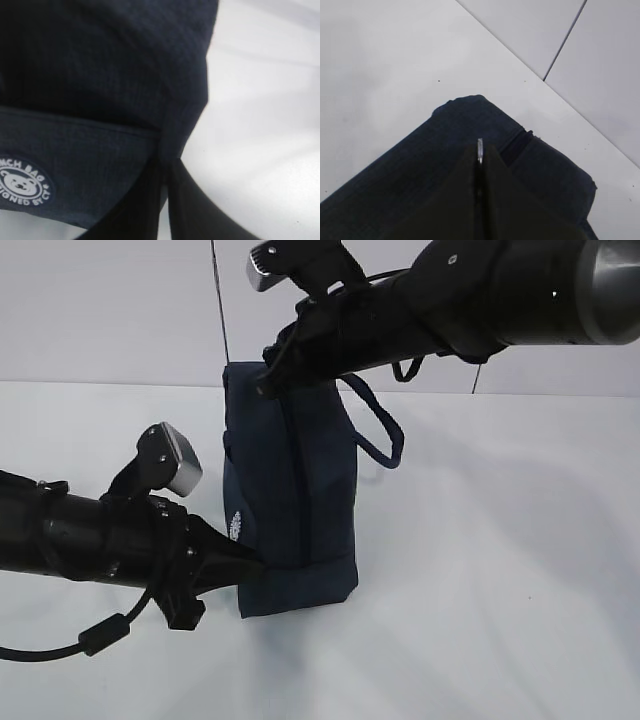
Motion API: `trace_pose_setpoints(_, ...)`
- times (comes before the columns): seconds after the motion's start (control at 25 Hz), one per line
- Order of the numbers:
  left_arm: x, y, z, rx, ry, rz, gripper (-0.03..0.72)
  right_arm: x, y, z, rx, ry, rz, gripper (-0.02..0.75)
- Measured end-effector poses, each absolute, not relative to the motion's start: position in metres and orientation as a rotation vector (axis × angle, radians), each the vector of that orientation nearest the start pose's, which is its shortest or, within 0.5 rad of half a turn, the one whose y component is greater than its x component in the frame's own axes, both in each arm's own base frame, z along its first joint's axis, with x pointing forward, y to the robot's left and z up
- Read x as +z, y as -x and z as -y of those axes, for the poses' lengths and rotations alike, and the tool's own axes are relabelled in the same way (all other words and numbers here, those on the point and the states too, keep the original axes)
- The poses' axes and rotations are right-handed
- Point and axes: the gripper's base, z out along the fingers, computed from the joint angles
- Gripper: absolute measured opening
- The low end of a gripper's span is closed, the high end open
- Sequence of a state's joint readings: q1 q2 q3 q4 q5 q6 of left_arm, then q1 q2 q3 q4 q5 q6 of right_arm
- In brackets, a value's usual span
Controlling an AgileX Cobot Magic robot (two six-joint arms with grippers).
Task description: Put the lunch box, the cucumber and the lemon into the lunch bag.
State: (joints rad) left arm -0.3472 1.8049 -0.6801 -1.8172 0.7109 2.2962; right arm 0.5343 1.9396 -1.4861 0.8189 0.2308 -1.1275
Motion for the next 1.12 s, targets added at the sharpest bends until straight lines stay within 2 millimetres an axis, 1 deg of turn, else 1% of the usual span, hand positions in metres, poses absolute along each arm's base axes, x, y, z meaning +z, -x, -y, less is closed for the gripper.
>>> trace_pose_setpoints(0.24,0.1319,-0.2593,0.1558,-0.785,-1.131,-2.001,0.001,0.2588,-0.3909,-0.2388,0.286,0.939,-1.871,0.005)
trace_pose_setpoints(0.56,0.1304,-0.2586,0.1556,-0.769,-1.144,-2.009,0.000,0.2606,-0.3934,-0.2371,0.270,0.914,-1.861,0.005)
trace_pose_setpoints(0.88,0.1302,-0.2587,0.1553,-0.764,-1.145,-2.012,0.000,0.2595,-0.3913,-0.2385,0.308,0.914,-1.881,0.005)
trace_pose_setpoints(1.0,0.1291,-0.2602,0.1528,-0.715,-1.145,-2.036,0.000,0.2587,-0.3901,-0.2392,0.320,0.927,-1.888,0.005)
trace_pose_setpoints(1.12,0.1341,-0.2617,0.1494,-0.650,-1.140,-2.043,-0.001,0.2576,-0.3885,-0.2400,0.337,0.945,-1.897,0.005)
